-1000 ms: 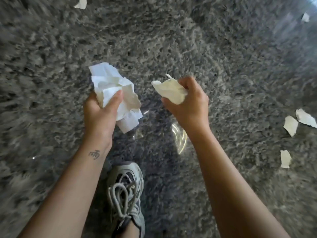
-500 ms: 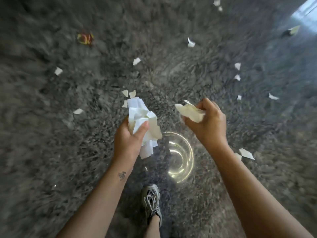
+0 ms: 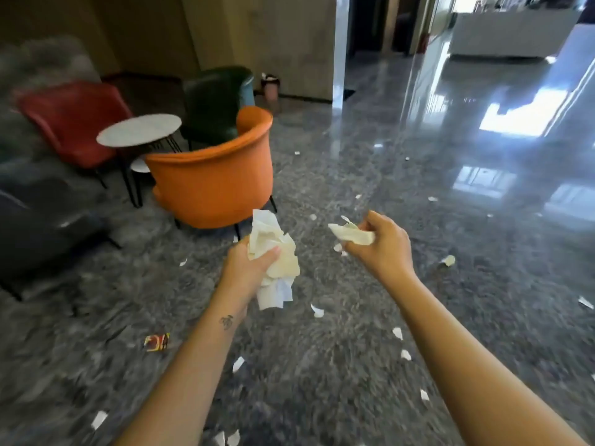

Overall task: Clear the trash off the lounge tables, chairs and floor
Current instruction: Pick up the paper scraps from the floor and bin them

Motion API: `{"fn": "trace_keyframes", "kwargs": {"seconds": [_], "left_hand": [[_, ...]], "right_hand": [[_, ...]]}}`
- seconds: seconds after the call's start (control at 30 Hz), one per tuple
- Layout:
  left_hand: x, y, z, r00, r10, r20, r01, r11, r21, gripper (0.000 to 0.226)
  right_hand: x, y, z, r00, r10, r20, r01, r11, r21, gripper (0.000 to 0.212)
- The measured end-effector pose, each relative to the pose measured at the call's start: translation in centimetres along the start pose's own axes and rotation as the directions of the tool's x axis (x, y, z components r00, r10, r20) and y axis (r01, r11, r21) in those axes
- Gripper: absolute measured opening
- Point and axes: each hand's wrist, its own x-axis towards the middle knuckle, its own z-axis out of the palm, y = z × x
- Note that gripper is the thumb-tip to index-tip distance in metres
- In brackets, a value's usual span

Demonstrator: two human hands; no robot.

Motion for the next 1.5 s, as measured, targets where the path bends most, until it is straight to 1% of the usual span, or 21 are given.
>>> {"fn": "trace_keyframes", "kwargs": {"seconds": [0.07,0.2,0.3,0.4,0.5,0.57,0.7,0.8,0.93,1.07,1.17,1.3,1.5], "left_hand": [[4.6,3.1,2.7,0.998,0.061,0.023,-0.061,0.998,-0.018,0.020],[14.7,9.3,7.6,0.989,0.144,0.041,-0.144,0.989,-0.016,0.015],[22.3,13.7,10.8,0.982,0.176,0.064,-0.175,0.984,-0.014,0.015],[29.7,16.9,13.9,0.977,0.190,0.093,-0.190,0.982,-0.008,0.018],[38.0,19.0,17.1,0.976,0.191,0.103,-0.197,0.979,0.049,0.019],[44.2,19.9,19.2,0.975,0.190,0.113,-0.197,0.979,0.057,0.014],[57.4,22.5,23.0,0.969,0.214,0.122,-0.222,0.974,0.052,0.022],[66.0,25.3,25.8,0.964,0.228,0.136,-0.234,0.972,0.033,0.021],[76.5,29.0,29.9,0.957,0.242,0.158,-0.249,0.968,0.031,0.015],[87.8,31.0,35.1,0.957,0.230,0.178,-0.242,0.969,0.049,0.015],[96.2,31.6,39.2,0.958,0.230,0.173,-0.246,0.966,0.079,0.012],[108.9,33.4,45.4,0.965,0.211,0.155,-0.230,0.965,0.122,0.009],[126.2,37.3,50.3,0.980,0.182,0.078,-0.189,0.976,0.107,0.015]], "right_hand": [[6.1,0.3,-1.0,0.999,-0.038,-0.029,0.038,0.999,0.010,0.031],[18.6,0.7,-2.8,0.997,-0.068,-0.047,0.069,0.997,0.018,0.039],[27.4,1.1,-3.8,0.996,-0.073,-0.046,0.073,0.997,0.009,0.031],[35.4,2.2,-4.0,0.997,-0.047,-0.062,0.048,0.999,0.018,0.030],[43.7,4.1,-3.5,0.996,-0.044,-0.076,0.043,0.999,-0.012,0.032],[49.5,5.4,-2.7,0.995,-0.055,-0.081,0.052,0.998,-0.041,0.032],[61.8,7.4,-1.1,0.989,-0.079,-0.122,0.075,0.997,-0.035,0.034],[70.5,8.4,-0.4,0.991,-0.070,-0.110,0.064,0.996,-0.059,0.038],[81.6,10.4,-0.2,0.993,-0.039,-0.112,0.032,0.997,-0.069,0.037],[93.6,14.6,1.0,0.992,-0.040,-0.123,0.029,0.996,-0.087,0.034],[102.3,17.9,2.6,0.993,-0.052,-0.110,0.043,0.995,-0.090,0.032],[116.7,21.7,4.1,0.995,-0.077,-0.067,0.072,0.995,-0.075,0.031],[136.8,23.5,6.6,0.995,-0.103,0.005,0.103,0.992,-0.070,0.039]]}}
